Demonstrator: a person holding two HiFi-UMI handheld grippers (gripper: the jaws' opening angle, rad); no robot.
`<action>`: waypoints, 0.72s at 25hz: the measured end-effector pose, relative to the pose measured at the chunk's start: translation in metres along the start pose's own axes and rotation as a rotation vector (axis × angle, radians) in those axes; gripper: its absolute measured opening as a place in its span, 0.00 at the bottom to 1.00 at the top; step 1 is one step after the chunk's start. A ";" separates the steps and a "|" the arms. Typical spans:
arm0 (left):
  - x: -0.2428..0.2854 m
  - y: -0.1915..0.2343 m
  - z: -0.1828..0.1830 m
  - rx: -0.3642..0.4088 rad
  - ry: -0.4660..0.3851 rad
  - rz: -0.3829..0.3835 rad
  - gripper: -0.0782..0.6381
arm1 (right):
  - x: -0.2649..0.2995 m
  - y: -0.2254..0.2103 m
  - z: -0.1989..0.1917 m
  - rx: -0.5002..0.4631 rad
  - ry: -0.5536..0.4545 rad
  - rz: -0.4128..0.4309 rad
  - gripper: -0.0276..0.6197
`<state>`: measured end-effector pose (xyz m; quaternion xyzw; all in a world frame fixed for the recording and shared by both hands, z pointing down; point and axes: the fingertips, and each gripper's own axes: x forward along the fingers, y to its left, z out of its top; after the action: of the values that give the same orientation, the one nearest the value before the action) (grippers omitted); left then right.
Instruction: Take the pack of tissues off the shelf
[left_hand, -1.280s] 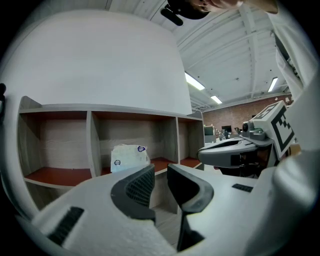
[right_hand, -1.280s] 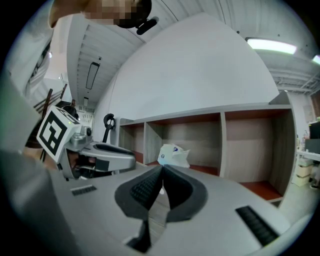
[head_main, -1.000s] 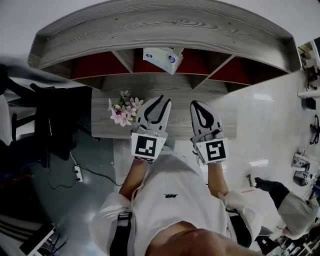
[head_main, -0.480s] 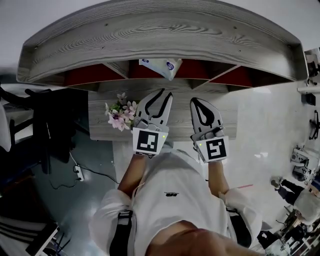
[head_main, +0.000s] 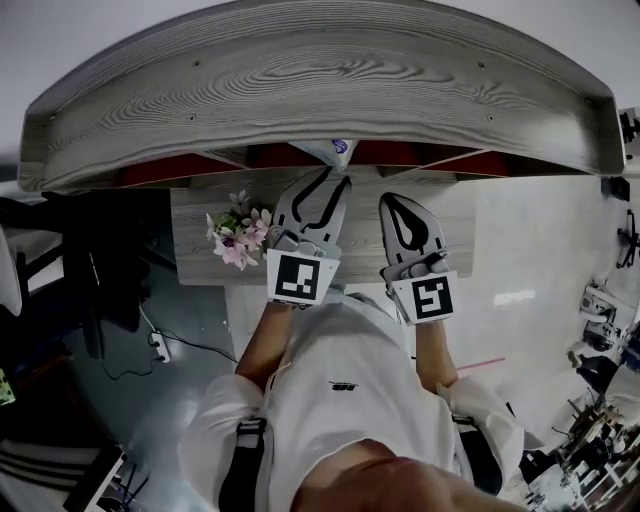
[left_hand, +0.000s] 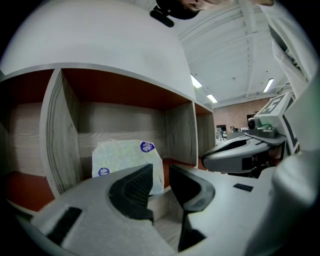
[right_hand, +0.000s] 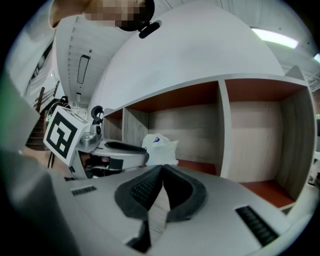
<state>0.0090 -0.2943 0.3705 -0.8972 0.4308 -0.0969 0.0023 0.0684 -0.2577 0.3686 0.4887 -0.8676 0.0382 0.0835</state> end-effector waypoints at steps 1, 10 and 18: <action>0.002 0.001 0.001 0.006 0.000 -0.002 0.26 | 0.002 -0.001 -0.001 0.001 0.003 0.001 0.08; 0.018 0.008 -0.002 0.018 0.013 0.007 0.21 | 0.010 -0.009 -0.006 0.010 0.020 -0.005 0.08; 0.015 0.003 -0.005 0.023 0.023 -0.007 0.16 | 0.010 -0.009 -0.005 0.009 0.019 -0.009 0.08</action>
<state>0.0148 -0.3077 0.3774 -0.8976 0.4263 -0.1120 0.0075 0.0717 -0.2707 0.3755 0.4924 -0.8645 0.0464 0.0897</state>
